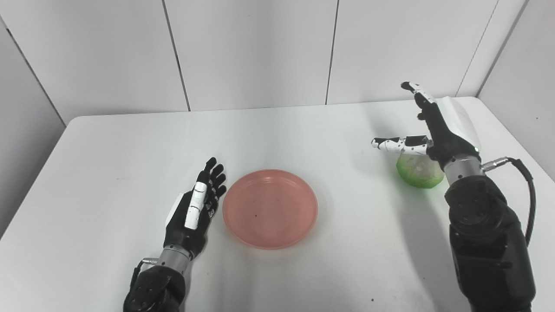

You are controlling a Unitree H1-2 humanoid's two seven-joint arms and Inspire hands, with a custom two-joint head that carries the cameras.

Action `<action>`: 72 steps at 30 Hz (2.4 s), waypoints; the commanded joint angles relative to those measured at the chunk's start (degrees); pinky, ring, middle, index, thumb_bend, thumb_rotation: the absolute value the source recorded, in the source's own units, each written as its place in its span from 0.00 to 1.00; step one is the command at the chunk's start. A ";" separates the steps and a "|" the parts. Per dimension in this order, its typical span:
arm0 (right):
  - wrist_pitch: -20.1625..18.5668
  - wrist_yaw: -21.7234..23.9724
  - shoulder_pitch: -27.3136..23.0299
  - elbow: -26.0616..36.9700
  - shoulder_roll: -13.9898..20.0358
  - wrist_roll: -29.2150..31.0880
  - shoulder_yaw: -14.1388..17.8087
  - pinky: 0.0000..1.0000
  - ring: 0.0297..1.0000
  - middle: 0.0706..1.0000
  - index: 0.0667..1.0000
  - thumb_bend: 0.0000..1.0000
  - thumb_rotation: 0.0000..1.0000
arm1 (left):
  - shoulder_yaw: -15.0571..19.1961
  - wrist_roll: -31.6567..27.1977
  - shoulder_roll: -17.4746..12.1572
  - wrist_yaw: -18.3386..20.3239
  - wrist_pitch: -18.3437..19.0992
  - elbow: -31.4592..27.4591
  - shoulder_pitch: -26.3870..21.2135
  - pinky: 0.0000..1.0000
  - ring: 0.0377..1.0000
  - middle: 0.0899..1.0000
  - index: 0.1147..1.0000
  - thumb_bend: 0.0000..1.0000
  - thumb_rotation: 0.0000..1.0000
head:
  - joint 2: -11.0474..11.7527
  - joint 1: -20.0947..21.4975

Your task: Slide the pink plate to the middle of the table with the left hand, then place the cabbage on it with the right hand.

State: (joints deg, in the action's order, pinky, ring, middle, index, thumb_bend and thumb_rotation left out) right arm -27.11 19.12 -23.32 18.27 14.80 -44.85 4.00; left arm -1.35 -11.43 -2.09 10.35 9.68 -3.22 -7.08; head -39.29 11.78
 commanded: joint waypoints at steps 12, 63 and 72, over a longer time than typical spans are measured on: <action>0.24 0.54 -2.05 -4.97 3.39 -13.44 -1.54 0.97 0.97 0.98 0.91 0.96 0.55 | 4.89 -5.38 -3.39 4.45 -10.16 6.09 -3.10 0.98 0.97 0.96 0.95 0.77 0.84 | 0.21 15.06; 0.20 8.48 -3.23 -12.58 -2.29 -21.15 3.58 0.65 0.78 0.88 0.87 0.91 0.10 | 6.14 -7.54 -7.64 6.06 -5.43 4.65 -3.48 0.93 0.94 0.94 0.93 0.75 0.87 | -2.78 18.65; 0.20 17.45 -3.95 -11.41 -1.42 -25.49 2.43 0.80 0.90 0.96 0.86 0.98 0.21 | 6.43 -8.01 -7.52 6.16 -4.70 4.40 -3.57 0.93 0.93 0.93 0.93 0.74 0.87 | -3.14 18.43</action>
State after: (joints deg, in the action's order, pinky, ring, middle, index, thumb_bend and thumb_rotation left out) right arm -27.12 35.68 -24.40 4.91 12.30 -68.94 6.39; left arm 4.78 -18.67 -8.91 16.10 5.55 3.04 -8.38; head -42.36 30.24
